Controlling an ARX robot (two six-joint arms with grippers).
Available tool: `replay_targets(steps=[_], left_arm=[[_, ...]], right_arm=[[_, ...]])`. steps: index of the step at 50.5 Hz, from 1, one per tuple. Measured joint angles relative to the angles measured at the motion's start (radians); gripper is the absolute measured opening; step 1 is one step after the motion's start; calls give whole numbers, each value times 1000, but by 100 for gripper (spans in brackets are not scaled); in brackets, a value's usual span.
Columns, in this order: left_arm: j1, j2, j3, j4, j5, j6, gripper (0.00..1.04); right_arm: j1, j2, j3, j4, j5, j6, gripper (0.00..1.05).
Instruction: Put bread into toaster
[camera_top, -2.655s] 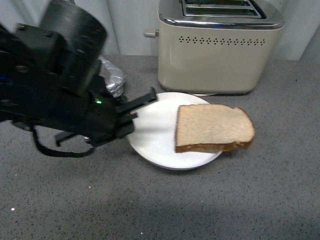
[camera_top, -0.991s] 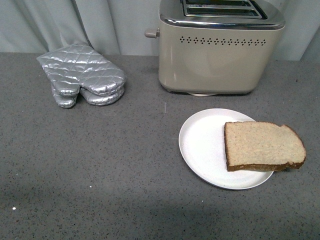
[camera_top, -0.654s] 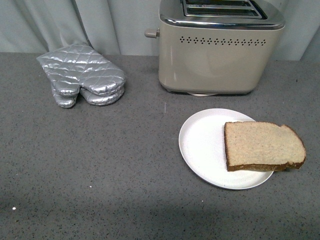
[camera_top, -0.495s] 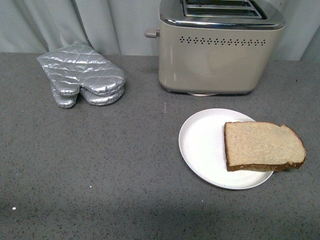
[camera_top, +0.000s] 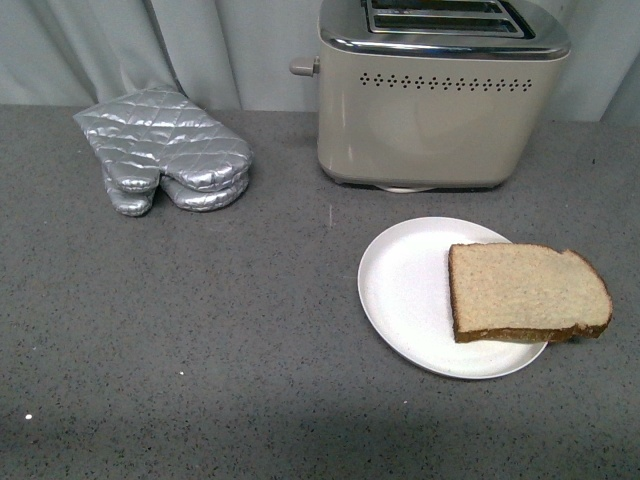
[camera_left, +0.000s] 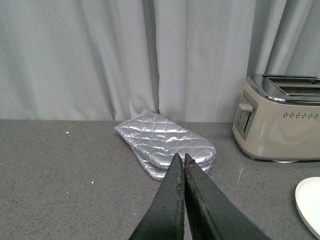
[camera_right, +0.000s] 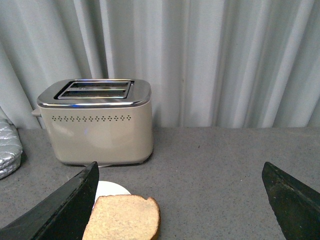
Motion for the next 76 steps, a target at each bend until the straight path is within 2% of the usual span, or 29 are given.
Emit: replay_targets(steps=[11,16,30,33,35,37,46,58,66,76], left_arm=[[0,-63,0,-63,0,0,4],[0,-186,0,-221,1,0,4],[0,-232,0,-240,1,-1,4],[0,-232,0,-240,1,0,13],[0,-232,0,-240,1,0,24],[0,-233,0,-240,0,0,33],[0,-233,0,-240,0,0,65],[0,-233,0,-240,0,0,99],[0,-233,0,-240,0,2,98],[0,-233,0,-240,0,2,98]], right_arm=[[0,0,0,0,0,0,95],[0,0,0,0,0,0,95],[0,0,0,0,0,0,95],[1,1,1,-2,8,-7,95],[6,56,27,-60,59,-70,95],[-10,161,44,-46,51,-117,95],[-99,649,129,158,-87,-108,95],[-174,1167,317,192,-285,19,95],[-224,1488,498,127,-450,58,95],[-245,1715,634,92,-497,48,95]])
